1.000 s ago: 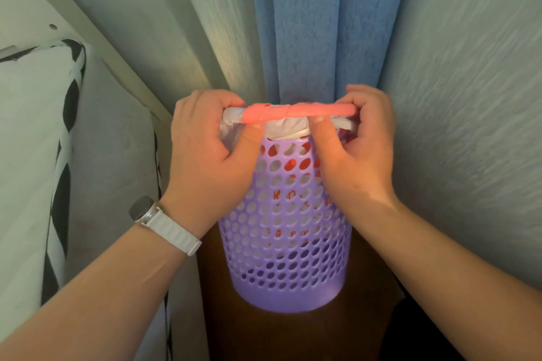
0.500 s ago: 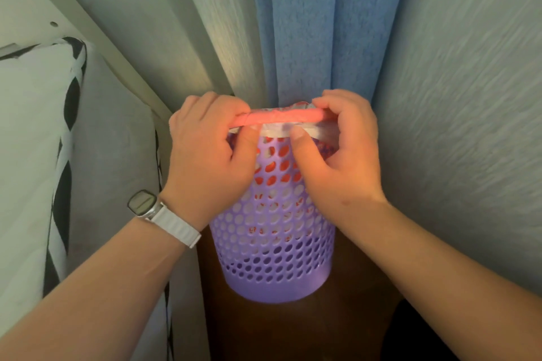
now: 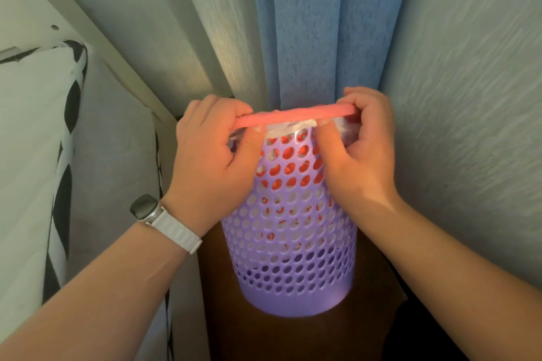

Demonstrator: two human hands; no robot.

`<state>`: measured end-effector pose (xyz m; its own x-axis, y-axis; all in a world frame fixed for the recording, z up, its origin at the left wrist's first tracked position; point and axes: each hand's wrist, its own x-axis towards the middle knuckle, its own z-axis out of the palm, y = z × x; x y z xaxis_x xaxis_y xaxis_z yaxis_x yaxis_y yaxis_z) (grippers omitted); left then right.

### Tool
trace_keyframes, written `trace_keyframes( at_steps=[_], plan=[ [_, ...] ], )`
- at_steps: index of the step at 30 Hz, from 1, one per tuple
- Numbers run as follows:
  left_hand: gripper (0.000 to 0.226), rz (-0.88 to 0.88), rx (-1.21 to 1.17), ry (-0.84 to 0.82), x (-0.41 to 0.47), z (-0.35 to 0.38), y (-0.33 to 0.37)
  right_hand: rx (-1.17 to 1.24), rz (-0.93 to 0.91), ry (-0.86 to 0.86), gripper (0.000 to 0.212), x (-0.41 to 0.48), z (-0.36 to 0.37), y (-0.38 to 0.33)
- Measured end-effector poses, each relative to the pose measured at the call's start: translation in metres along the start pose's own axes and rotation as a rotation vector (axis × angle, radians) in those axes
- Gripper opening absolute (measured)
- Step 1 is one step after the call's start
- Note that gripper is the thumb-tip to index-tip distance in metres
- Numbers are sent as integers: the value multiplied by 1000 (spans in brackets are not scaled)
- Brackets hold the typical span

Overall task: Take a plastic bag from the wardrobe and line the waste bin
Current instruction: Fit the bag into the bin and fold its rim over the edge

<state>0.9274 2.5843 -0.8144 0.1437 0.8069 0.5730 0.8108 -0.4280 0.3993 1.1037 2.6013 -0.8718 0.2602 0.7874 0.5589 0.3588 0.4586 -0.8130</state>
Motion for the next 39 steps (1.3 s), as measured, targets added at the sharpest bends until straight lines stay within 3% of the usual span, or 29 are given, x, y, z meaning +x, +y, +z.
trace_keyframes(
  at_steps=[8,15,23,34,39],
  plan=[
    [32,59,177,25,-8,7,19,-91,14,-13,28,-8,7,-16],
    [26,36,140,60,-6,7,14,-104,-24,-45,26,-14,7,-24],
    [20,-25,77,70,-1,2,-3,-104,-113,-117,51,-6,-4,1],
    [23,-50,4,25,-2,3,8,-40,-44,-9,27,2,-3,8],
    [36,51,149,-11,-5,2,20,-80,-57,18,22,-3,2,-5]
  ],
)
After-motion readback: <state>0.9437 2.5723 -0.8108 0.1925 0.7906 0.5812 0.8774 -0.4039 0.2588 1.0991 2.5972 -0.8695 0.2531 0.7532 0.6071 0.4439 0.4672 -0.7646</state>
